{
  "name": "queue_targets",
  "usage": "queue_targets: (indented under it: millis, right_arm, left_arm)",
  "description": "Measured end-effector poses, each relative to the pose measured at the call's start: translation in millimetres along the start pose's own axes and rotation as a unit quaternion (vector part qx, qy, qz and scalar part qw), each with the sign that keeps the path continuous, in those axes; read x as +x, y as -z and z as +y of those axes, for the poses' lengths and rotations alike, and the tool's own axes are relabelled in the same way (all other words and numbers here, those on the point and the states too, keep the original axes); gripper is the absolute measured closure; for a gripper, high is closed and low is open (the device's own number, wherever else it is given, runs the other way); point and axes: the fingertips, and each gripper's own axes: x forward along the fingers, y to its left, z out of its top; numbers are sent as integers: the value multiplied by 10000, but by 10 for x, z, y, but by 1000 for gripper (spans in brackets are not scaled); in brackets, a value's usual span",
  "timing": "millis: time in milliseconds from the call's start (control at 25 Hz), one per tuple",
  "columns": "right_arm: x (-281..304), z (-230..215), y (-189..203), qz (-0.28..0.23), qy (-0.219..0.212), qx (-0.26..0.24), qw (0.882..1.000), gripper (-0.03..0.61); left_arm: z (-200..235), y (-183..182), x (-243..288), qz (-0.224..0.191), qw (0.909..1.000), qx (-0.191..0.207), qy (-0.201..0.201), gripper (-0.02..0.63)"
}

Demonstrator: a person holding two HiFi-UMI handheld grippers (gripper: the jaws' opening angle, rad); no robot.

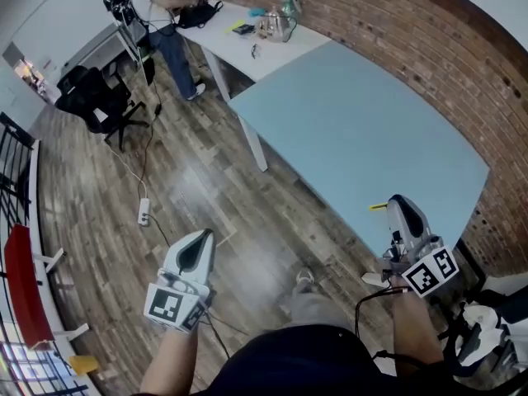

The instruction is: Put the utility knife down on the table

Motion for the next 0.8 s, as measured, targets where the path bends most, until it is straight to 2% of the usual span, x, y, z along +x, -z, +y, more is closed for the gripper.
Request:
queue_targets:
  millis: [160, 360, 600, 800]
  right_arm:
    - [362, -168, -109, -38, -118, -84, 9999, 532]
    - [683, -379, -196, -244, -34, -258, 9994, 532]
    - [924, -755, -243, -296, -116, -178, 9993, 532]
    - [1016, -804, -331, -490, -90, -345, 9982, 532]
  left_arm:
    - [245, -80, 350, -69, 9998, 211, -17, 611]
    - [391, -214, 826, -235, 9989, 411, 53, 611]
    - [305, -267, 1420, -159, 9986, 449, 239, 611]
    - [280, -393, 1695, -180, 9981, 340, 474, 611]
